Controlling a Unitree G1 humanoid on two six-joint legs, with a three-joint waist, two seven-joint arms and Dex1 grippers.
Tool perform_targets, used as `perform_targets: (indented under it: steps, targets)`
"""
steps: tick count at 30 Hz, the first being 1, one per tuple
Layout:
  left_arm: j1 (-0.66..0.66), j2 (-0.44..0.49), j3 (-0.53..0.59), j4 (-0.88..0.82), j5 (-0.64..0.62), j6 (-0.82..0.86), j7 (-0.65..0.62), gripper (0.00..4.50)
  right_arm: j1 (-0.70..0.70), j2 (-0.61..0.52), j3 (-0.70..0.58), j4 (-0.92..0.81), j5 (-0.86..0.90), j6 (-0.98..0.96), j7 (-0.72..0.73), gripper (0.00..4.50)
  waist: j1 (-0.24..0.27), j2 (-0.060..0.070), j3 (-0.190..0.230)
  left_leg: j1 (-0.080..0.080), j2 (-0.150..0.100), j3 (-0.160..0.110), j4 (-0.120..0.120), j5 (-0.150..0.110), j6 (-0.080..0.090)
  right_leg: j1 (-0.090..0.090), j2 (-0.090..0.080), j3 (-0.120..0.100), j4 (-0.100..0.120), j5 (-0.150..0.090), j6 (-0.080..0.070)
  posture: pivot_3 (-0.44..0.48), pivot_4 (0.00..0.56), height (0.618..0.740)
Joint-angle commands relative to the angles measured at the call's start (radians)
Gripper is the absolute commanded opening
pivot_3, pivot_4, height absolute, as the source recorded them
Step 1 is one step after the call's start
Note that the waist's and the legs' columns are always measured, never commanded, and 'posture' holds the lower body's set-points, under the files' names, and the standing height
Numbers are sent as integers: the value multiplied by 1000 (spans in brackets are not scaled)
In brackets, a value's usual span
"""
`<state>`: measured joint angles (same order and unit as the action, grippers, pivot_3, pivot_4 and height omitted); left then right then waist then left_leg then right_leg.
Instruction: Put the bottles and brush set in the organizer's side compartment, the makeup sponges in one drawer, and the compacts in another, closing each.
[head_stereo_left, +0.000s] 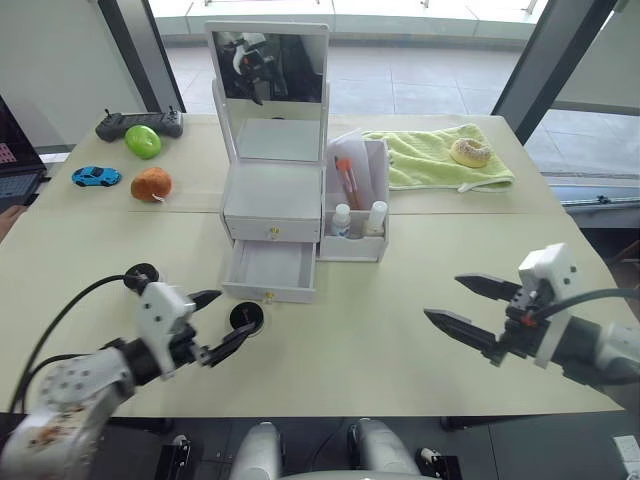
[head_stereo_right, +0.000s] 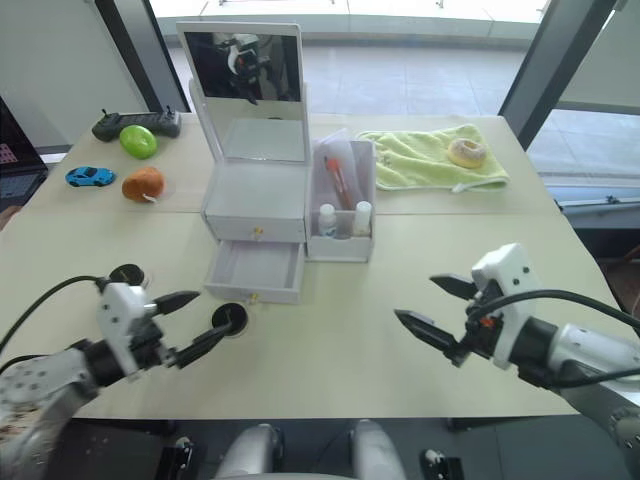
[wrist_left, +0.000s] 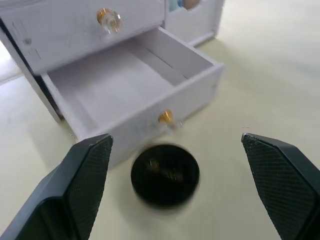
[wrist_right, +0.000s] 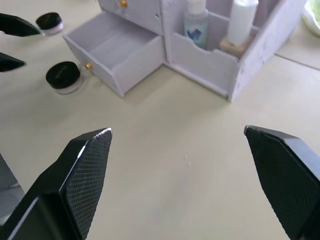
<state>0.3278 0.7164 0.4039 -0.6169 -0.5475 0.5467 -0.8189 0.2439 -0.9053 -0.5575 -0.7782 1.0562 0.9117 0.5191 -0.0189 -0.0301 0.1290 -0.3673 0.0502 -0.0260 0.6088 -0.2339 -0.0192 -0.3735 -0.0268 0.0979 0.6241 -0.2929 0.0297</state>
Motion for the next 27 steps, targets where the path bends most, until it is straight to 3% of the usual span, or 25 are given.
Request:
perform_targets:
  steps: [1,4,7,15,20,27]
  targets:
    - [-12,115,177,221,-59,-24,-175,4434,93,20,-157,20,-33,-50,84,4500,2,0,2,0,0,0,0,0,0,0,0,0,0,0,0,0,150,740]
    - [-94,250,215,602,11,-127,-285,4434,200,55,-289,70,-72,-87,164,4500,4,1,2,3,-1,0,0,0,0,-9,0,-1,0,0,0,0,150,740]
    - [-170,313,182,883,96,-285,-339,4434,274,88,-399,145,-120,-139,232,4500,1,2,2,1,-1,2,-1,0,0,-14,-1,0,-1,0,0,0,150,740]
    - [-377,411,137,1349,220,-537,-337,4434,466,165,-648,332,-140,-209,432,4500,4,-4,2,0,2,4,-5,0,0,-14,-4,-2,-3,0,-1,0,150,740]
    - [-462,430,124,1472,240,-605,-322,4434,474,173,-650,397,-187,-260,443,4500,2,-4,1,0,1,10,-11,-4,-6,-13,-18,-5,-2,0,0,0,150,740]
    - [-474,406,107,1443,230,-601,-332,4434,425,179,-606,401,-204,-269,407,4500,-2,-4,0,2,1,19,-12,0,0,-13,-16,-6,3,2,3,0,150,740]
